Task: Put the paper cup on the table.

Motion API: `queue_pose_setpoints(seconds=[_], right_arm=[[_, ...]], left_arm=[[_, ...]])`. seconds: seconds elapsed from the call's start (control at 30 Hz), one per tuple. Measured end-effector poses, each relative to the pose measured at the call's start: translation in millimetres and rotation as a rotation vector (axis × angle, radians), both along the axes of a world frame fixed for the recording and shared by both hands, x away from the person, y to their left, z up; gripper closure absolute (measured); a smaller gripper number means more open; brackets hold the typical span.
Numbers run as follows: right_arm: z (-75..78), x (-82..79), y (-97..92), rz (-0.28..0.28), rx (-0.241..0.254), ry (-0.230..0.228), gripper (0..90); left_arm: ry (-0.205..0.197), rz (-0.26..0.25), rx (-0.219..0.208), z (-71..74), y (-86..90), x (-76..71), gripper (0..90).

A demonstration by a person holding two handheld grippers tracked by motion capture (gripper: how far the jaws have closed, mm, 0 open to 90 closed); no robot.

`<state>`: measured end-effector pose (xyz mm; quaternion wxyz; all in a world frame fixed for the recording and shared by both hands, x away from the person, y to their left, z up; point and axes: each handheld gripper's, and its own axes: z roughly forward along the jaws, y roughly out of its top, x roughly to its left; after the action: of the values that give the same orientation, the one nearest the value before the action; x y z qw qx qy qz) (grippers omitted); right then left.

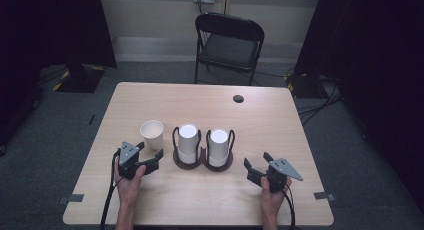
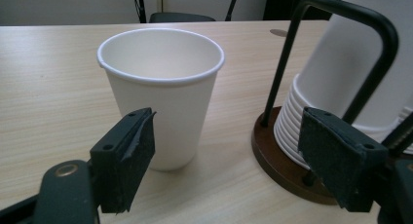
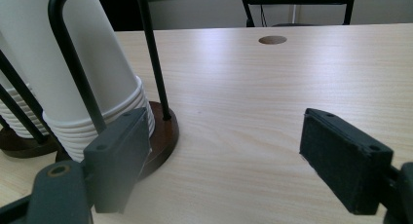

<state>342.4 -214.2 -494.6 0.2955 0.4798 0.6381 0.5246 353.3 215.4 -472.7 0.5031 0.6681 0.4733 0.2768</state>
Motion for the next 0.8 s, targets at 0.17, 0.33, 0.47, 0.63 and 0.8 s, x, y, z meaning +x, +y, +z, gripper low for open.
queue_pose_setpoints(seconds=[0.17,0.33,0.47,0.63,0.8], right_arm=[[0.0,-0.1,-0.2,-0.003,0.001,-0.001,17.9],[0.1,-0.6,-0.1,-0.002,-0.002,0.001,17.9],[0.1,-0.9,-0.1,-0.001,-0.002,-0.001,17.9],[0.0,-1.0,-0.4,-0.003,-0.001,-0.002,17.9],[0.0,-1.2,-0.5,-0.003,0.000,-0.003,17.9]], left_arm=[[-0.035,-0.015,0.025,2.9,-10.0,-13.7,21.4],[-0.045,-0.020,0.032,2.9,-19.2,-22.8,21.4],[-0.066,-0.051,0.059,3.8,-30.7,-31.1,21.4],[-0.088,-0.084,0.060,3.5,-49.7,-42.7,21.4],[-0.078,-0.103,0.033,-2.2,-62.0,-49.0,21.4]])
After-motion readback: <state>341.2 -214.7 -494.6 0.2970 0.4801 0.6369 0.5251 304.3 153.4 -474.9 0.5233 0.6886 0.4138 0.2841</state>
